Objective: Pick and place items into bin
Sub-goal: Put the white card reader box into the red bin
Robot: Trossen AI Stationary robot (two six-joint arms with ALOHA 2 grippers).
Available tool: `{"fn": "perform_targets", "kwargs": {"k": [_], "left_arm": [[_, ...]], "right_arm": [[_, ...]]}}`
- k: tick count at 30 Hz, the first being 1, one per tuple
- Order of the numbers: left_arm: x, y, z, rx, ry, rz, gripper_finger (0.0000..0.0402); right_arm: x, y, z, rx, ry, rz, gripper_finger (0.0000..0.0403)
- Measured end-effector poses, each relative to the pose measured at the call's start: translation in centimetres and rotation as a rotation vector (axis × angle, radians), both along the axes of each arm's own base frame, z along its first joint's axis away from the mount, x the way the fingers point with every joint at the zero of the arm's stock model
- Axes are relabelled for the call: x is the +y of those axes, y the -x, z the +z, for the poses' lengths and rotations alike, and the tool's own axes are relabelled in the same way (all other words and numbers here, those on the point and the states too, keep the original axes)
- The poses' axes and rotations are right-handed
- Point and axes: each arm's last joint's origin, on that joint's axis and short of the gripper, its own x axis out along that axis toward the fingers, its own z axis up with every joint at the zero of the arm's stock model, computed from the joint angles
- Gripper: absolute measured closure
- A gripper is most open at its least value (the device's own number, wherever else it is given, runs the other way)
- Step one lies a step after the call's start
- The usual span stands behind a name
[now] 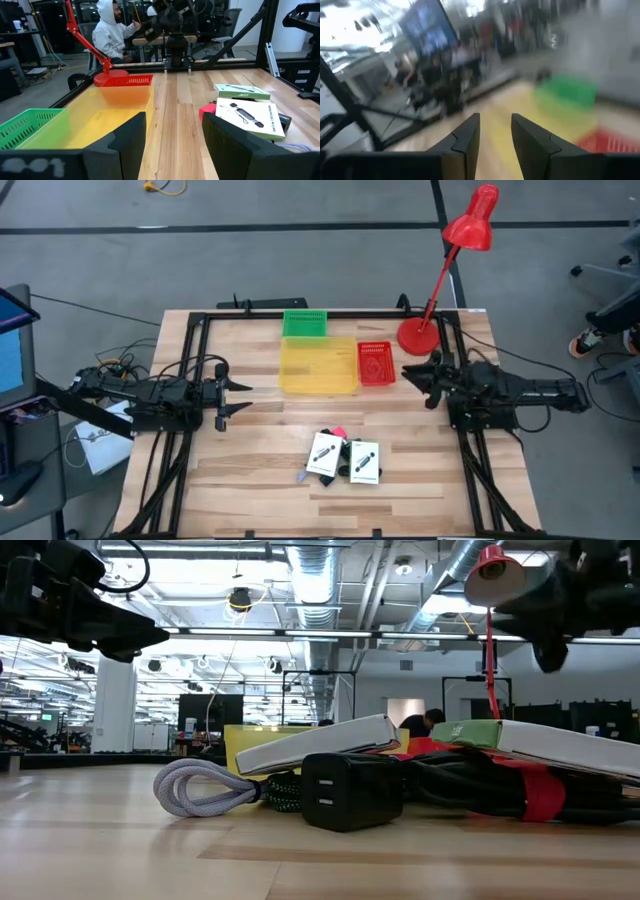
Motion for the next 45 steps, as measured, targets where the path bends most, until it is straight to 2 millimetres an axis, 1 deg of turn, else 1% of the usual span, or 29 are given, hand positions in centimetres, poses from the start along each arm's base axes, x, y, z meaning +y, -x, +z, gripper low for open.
{"fn": "perform_targets", "kwargs": {"k": [2,5,8,14,18,29,39,45], "left_arm": [[0.0,0.0,0.0,-0.001,0.006,0.0,0.0217],[0.0,0.0,0.0,-0.001,0.005,0.0,0.0217],[0.0,0.0,0.0,0.0,0.005,0.001,0.0217],[0.0,0.0,0.0,0.0,0.0,0.0,0.0217],[0.0,0.0,0.0,-0.001,0.008,0.0,0.0217],[0.0,0.0,0.0,0.0,0.0,0.0,0.0217],[0.0,0.0,0.0,0.0,0.0,0.0,0.0217],[0.0,0.0,0.0,-0.001,0.005,0.0,0.0217]], "right_arm": [[0.0,-0.1,-0.3,0.055,-0.089,0.031,0.0289],[0.1,-0.3,-0.1,0.073,-0.173,0.105,0.0272],[0.2,-0.7,-1.1,0.172,-0.247,0.15,0.0246],[0.8,-1.7,-2.4,0.327,-0.3,0.268,0.0186],[1.3,-2.4,-3.1,0.4,-0.354,0.303,0.0162],[3.2,-3.8,-4.2,0.488,-0.435,0.394,0.0157],[4.5,-5.2,-5.3,0.54,-0.435,0.447,0.0157],[4.9,-5.9,-6.1,0.571,-0.459,0.454,0.0157]]}}
